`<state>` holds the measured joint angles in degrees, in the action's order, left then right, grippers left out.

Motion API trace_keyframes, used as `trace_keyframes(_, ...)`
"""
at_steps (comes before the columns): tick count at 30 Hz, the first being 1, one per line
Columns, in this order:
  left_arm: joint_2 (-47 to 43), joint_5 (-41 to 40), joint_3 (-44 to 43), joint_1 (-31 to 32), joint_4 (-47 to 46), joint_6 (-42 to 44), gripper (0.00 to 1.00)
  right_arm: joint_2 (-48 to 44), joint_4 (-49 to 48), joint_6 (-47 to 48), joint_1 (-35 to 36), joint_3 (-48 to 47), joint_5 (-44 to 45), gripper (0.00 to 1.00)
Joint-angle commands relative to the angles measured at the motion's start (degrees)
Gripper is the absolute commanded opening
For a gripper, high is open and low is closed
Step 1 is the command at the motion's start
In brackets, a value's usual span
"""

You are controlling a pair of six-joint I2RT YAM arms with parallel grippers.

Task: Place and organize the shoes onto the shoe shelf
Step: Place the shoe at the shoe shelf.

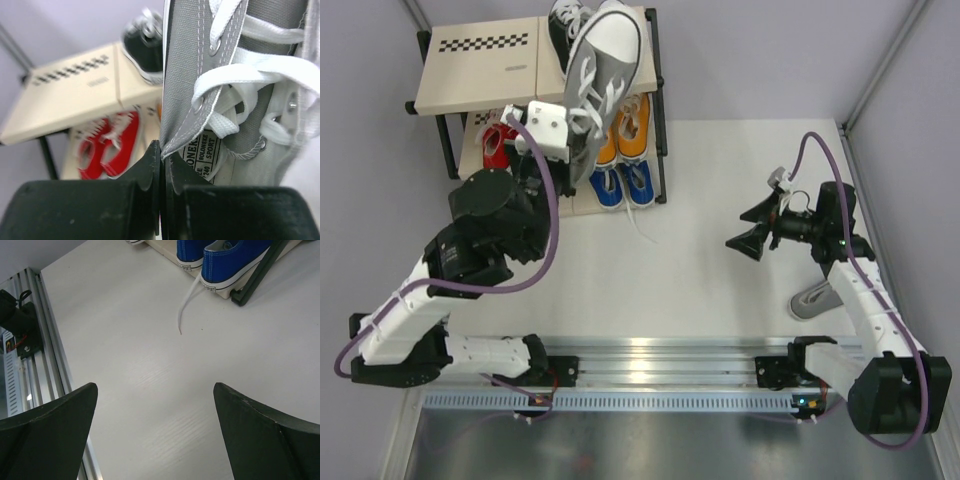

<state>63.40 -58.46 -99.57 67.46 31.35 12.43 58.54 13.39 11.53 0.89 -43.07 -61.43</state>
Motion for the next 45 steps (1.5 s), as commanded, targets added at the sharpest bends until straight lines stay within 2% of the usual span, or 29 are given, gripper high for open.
trace_keyframes(1, 1.5, -9.2, -4.4, -0.4, -26.8, 27.3, 0.00, -1.0, -0.4, 1.7, -0.4, -2.2, -0.4, 0.99)
trace_keyframes(2, 2.1, -9.2, -6.5, -0.4, -33.5, 30.1, 0.00, -1.0, -0.2, 1.7, -0.3, -2.3, -0.4, 0.99)
trace_keyframes(3, 2.9, -8.9, -8.0, -0.4, -34.9, 32.0, 0.00, -1.1, 0.1, 1.8, -0.4, -2.5, -0.4, 0.99)
trace_keyframes(8, 12.1, -7.6, -22.1, -0.8, -34.4, 39.5, 0.00, -1.0, 0.6, 2.0, -0.4, -2.8, -0.5, 1.00)
trace_keyframes(9, 13.3, -6.8, -24.0, -1.5, -31.6, 39.3, 0.00, -0.9, 0.8, 2.1, -0.3, -2.9, -0.5, 1.00)
trace_keyframes(11, 17.0, -4.0, -28.5, -7.1, -23.4, 31.8, 0.00, -1.1, 1.0, 2.1, -0.4, -3.0, -0.6, 0.99)
trace_keyframes(12, 18.2, 0.9, -32.6, -10.3, -15.0, 27.5, 0.00, -1.2, 1.0, 2.1, -0.4, -3.1, -0.5, 0.99)
trace_keyframes(13, 19.8, 3.2, -33.9, -17.7, -11.9, 20.4, 0.00, -1.3, 1.2, 2.1, -0.4, -3.0, -0.6, 0.99)
trace_keyframes(18, 22.6, 12.7, -34.0, -36.3, -6.7, 8.9, 0.00, -1.5, 1.3, 2.0, -0.4, -2.9, -1.0, 0.99)
trace_keyframes(20, 23.9, 19.0, -34.6, -41.2, -4.3, 3.1, 0.00, -1.6, 1.4, 1.8, -0.4, -2.8, -1.4, 1.00)
trace_keyframes(21, 24.2, 20.8, -34.5, -46.5, -3.8, 1.4, 0.00, -1.5, 1.6, 1.8, -0.4, -2.8, -1.5, 0.99)
trace_keyframes(23, 24.7, 27.4, -33.4, -52.0, -2.4, -3.8, 0.00, -1.3, 1.7, 1.8, -0.4, -2.7, -1.8, 1.00)
trace_keyframes(24, 24.3, 29.3, -32.5, -56.9, -2.5, -6.3, 0.00, -1.2, 1.6, 1.8, -0.4, -2.7, -1.9, 0.99)
trace_keyframes(30, 25.5, 41.1, -27.2, -69.7, -2.5, -14.8, 0.00, 0.2, 2.4, 2.4, -0.4, -2.9, -1.9, 0.99)
trace_keyframes(41, 30.7, 42.8, -27.8, -72.9, -2.0, -17.7, 0.02, 1.3, 3.2, 3.2, -2.2, -3.1, -1.3, 0.99)
trace_keyframes(44, 31.3, 43.5, -27.6, -72.8, -2.0, -18.3, 0.11, 1.4, 3.1, 3.3, -2.4, -3.1, -1.2, 0.99)
trace_keyframes(45, 31.5, 43.5, -27.5, -72.8, -2.0, -18.5, 0.21, 1.3, 3.2, 3.3, -2.5, -3.1, -1.3, 0.99)
